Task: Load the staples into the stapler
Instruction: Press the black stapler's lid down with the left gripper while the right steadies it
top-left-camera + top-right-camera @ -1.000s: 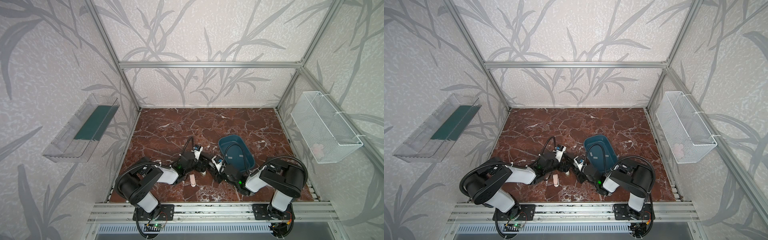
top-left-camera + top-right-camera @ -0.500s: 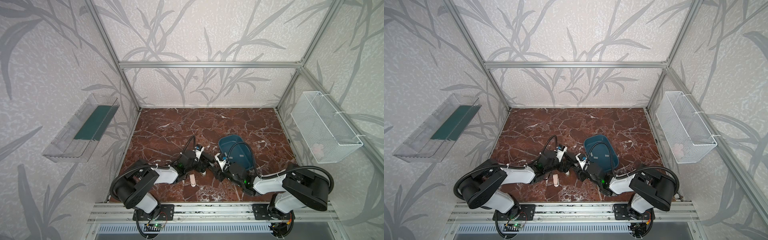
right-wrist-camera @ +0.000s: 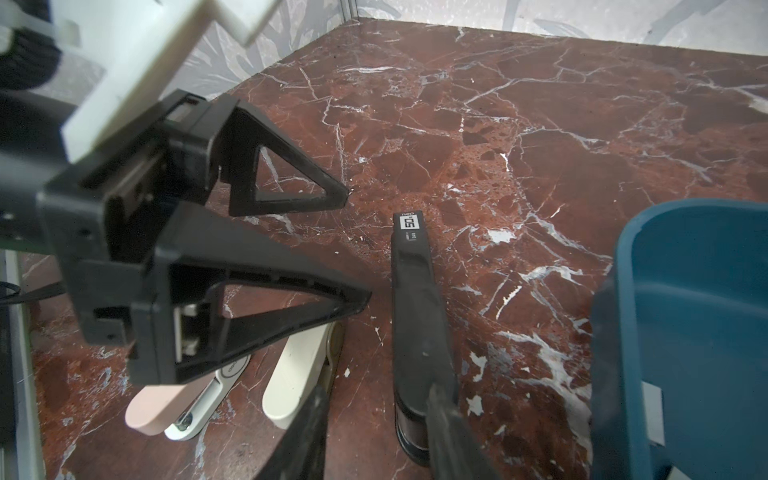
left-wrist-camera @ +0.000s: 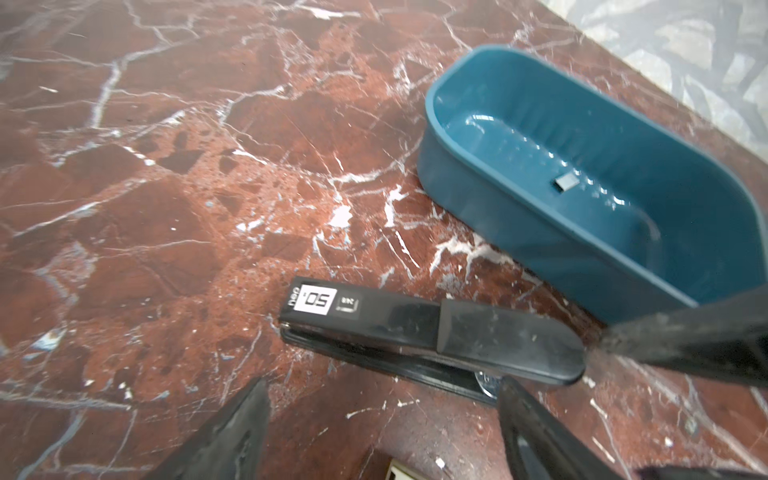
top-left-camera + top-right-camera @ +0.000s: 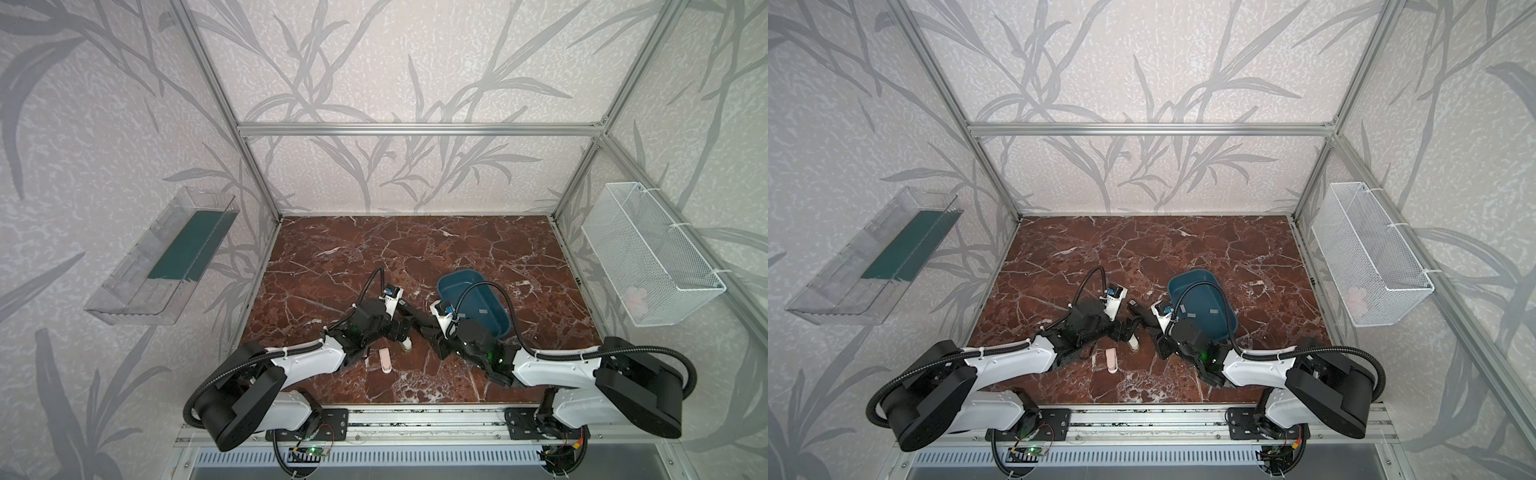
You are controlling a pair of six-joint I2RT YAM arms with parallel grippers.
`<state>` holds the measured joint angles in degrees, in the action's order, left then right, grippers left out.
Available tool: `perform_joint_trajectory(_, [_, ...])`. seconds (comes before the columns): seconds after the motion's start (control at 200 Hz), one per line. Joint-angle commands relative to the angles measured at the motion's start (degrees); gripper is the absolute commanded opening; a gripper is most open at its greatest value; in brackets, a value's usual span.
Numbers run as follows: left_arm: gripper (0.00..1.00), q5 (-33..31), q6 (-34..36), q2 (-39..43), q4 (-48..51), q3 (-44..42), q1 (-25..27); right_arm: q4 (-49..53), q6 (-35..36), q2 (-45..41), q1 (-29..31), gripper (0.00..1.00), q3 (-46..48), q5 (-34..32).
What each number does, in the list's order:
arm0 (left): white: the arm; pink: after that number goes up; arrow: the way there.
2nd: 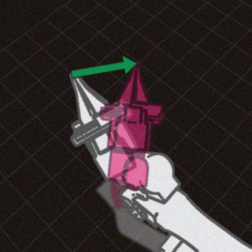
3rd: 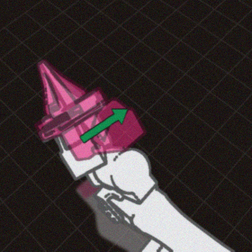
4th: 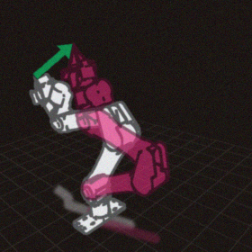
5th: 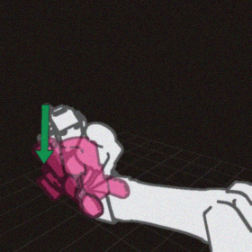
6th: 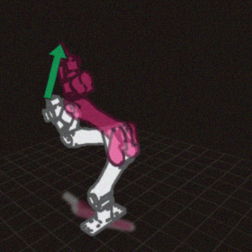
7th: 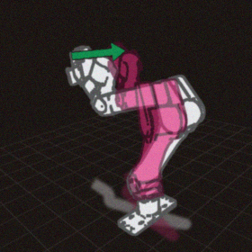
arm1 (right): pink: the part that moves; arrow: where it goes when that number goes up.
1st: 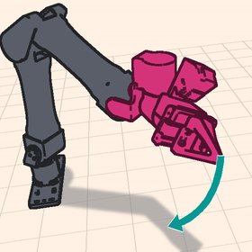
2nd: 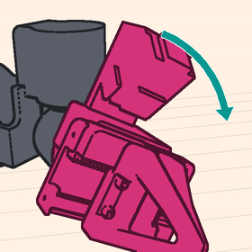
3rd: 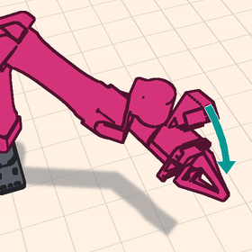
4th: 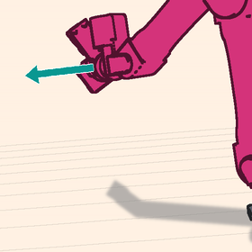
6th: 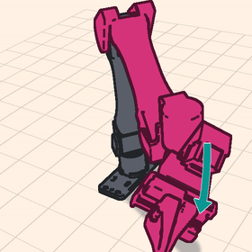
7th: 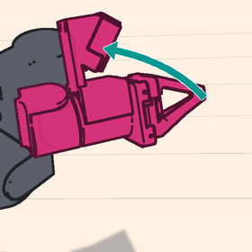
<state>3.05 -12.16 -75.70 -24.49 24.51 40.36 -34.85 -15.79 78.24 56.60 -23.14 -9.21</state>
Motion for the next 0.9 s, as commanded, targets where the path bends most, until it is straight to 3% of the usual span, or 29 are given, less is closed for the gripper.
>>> perform_joint_trajectory(0.0, [0.86, -3.4, -2.4, 1.5, -1.4, 0.2, -0.1, 5.0, -1.2, 1.7, -0.4, 0.36, -2.9, -2.7])
perform_joint_trajectory(0.255, [0.86, -4.6, -3.6, -4.2, -4.1, 2.6, 0.0, 5.8, -2.0, 8.2, -0.3, 0.26, -6.1, -2.1])
perform_joint_trajectory(0.57, [0.85, -3.2, -5.1, -13.5, -9.9, 4.2, 0.0, 0.0, -3.6, 13.4, -0.3, 0.24, -2.2, -2.5])
perform_joint_trajectory(0.895, [0.85, -3.1, -5.4, -14.9, -10.6, 4.8, 0.0, -8.0, -5.8, 19.2, -0.4, 0.24, 0.6, -2.8])
